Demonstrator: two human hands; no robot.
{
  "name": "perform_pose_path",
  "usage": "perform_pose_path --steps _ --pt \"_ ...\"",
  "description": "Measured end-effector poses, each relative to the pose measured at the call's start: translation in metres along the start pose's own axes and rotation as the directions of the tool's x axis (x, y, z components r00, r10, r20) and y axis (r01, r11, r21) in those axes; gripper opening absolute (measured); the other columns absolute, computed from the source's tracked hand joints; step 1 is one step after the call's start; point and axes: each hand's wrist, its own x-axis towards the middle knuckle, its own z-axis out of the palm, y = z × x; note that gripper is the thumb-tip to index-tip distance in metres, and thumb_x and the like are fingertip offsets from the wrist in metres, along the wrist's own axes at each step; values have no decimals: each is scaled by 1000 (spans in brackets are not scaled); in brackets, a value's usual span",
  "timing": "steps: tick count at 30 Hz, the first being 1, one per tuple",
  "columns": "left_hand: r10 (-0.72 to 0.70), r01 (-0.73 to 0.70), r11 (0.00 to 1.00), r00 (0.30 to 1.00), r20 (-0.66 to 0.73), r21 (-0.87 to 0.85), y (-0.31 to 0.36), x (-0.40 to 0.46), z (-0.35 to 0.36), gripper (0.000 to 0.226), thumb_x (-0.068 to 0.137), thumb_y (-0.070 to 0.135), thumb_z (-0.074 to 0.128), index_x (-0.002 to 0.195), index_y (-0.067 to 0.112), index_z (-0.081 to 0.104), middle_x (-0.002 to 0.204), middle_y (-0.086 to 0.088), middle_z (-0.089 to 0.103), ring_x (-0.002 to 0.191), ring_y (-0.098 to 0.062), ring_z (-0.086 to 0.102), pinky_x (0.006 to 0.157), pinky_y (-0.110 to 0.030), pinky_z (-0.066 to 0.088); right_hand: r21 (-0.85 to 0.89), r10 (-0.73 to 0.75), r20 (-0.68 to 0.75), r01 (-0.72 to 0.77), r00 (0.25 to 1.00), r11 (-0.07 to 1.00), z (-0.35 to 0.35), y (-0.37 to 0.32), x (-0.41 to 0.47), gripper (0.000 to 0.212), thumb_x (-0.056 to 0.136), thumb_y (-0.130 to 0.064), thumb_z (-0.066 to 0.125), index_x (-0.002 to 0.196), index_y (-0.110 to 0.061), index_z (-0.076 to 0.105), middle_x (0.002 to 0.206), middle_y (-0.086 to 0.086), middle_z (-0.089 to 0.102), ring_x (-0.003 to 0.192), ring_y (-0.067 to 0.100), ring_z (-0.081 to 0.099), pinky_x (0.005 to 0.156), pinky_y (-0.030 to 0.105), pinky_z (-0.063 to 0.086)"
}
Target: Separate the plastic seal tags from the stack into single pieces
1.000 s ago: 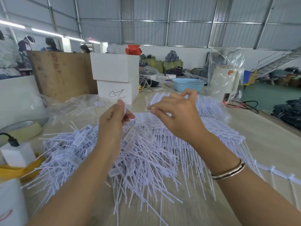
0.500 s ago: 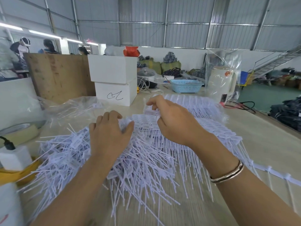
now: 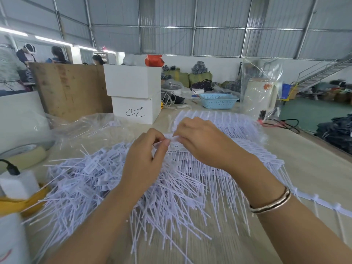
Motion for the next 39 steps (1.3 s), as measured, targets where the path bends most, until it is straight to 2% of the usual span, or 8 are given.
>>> perform_pose_path --steps 4,13,19,21,23,25,31,39 --pt "29 -31 994 999 20 107 -3 0 1 37 92 46 41 81 12 52 66 2 51 61 -14 48 55 -32 38 -46 -15 60 18 998 999 2 1 -1 29 101 -34 35 110 -21 60 101 -6 58 94 16 50 74 28 26" --pt "29 -25 994 999 -32 109 -4 4 0 45 86 51 47 72 13 66 58 5 57 60 -17 51 65 -46 45 -57 3 75 1 997 998 -1 -7 0 30 101 -34 35 113 -25 61 103 -8 62 97 14 51 83 31 31" --pt "-108 102 981 994 -27 -164 -1 5 0 32 86 49 57 64 26 61 63 6 59 53 -3 46 54 -11 32 -50 -5 -28 4 1000 999 -6 -11 1 30 100 -35 39 101 -25 67 88 -10 61 88 13 52 83 34 33" --pt "-196 190 938 981 6 -291 4 6 0 28 87 47 58 66 30 62 64 3 63 47 -11 41 49 -11 31 -44 -23 -135 17 991 999 -7 -13 0 28 97 -29 44 88 -21 70 76 -10 57 78 15 53 77 35 34" --pt "-240 230 895 971 24 -381 6 7 0 24 86 47 58 67 33 63 66 3 66 60 -33 48 53 -14 36 -52 -28 -213 18 977 999 -6 -15 -1 26 93 -24 48 78 -19 70 69 -8 57 71 17 53 74 38 36" --pt "-254 243 870 967 33 -429 6 6 2 23 83 46 55 65 34 63 67 5 67 68 -38 52 56 -13 38 -44 -30 -248 20 968 999 -3 -15 -1 26 92 -24 50 74 -19 69 67 -8 57 67 17 53 73 39 38" --pt "-326 308 818 944 49 -485 4 4 5 29 83 49 51 62 33 63 64 8 65 61 1 56 62 -7 41 40 -20 -280 33 960 999 3 -13 -2 25 92 -25 52 80 -18 73 72 -6 66 69 17 59 71 36 35" --pt "-342 289 909 928 -144 -299 -14 8 -5 31 93 40 53 66 24 57 61 8 57 47 -1 41 48 -11 33 154 53 -369 5 928 988 -4 -6 -3 24 93 -20 49 99 -13 72 92 -5 68 80 10 57 72 31 34"
